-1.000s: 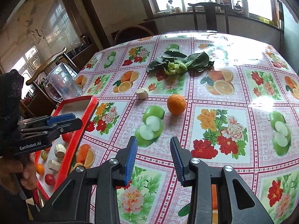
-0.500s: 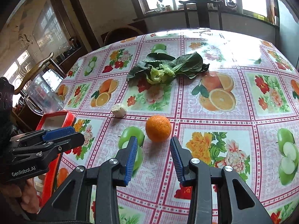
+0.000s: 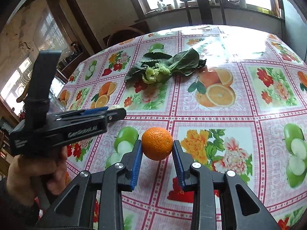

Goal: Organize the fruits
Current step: 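Grasp a beige disc with the left tool while the right tool grasps the orange, then carry the disc with the left tool while the right tool carries the orange to the tray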

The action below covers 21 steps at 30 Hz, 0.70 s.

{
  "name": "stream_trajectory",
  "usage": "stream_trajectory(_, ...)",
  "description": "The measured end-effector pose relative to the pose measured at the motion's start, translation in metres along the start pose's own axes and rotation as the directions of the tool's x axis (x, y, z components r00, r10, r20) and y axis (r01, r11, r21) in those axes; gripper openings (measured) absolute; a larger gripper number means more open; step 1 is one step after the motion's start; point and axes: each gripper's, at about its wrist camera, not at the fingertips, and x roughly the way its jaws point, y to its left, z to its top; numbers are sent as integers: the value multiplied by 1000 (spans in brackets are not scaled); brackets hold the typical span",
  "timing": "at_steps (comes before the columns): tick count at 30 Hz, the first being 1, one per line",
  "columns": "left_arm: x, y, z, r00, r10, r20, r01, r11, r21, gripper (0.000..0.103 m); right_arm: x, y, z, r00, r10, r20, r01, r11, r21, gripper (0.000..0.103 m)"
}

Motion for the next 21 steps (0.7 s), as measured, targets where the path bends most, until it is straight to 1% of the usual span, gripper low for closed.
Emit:
stream_trajectory(3, 5, -2, 5, 1000, 19, 12, -19, 1000, 1, 39, -15, -1, -9, 1000, 20, 6, -20, 1000, 21, 32)
stream_trajectory(4, 5, -3, 5, 1000, 26, 15, -26, 1000, 3, 36, -20, -1, -13, 1000, 29, 11, -29, 999, 27, 32)
stream_trajectory(5, 5, -4, 4, 999, 34, 20, -34, 999, 13, 28, -25, -1, -15, 999, 32, 15, -33, 999, 29, 32)
stream_trajectory(7, 3, -6, 0, 999, 43, 27, -44, 998, 37, 22, -33, 3, -18, 999, 33, 23, -34, 999, 26, 32)
stream_trajectory(11, -8, -7, -15, 1000, 11, 24, -12, 999, 33, 22, -47, 12, -25, 999, 44, 32, -44, 999, 10, 32)
stream_trajectory(17, -45, -6, -51, 998, -37, 55, 36, 999, 19, 22, -68, 29, -39, 997, 65, 41, -65, 998, -19, 32)
stream_trajectory(21, -71, -3, -74, 994, -65, 83, 67, 997, -27, 22, -73, 36, -49, 996, 81, 39, -80, 997, -13, 32)
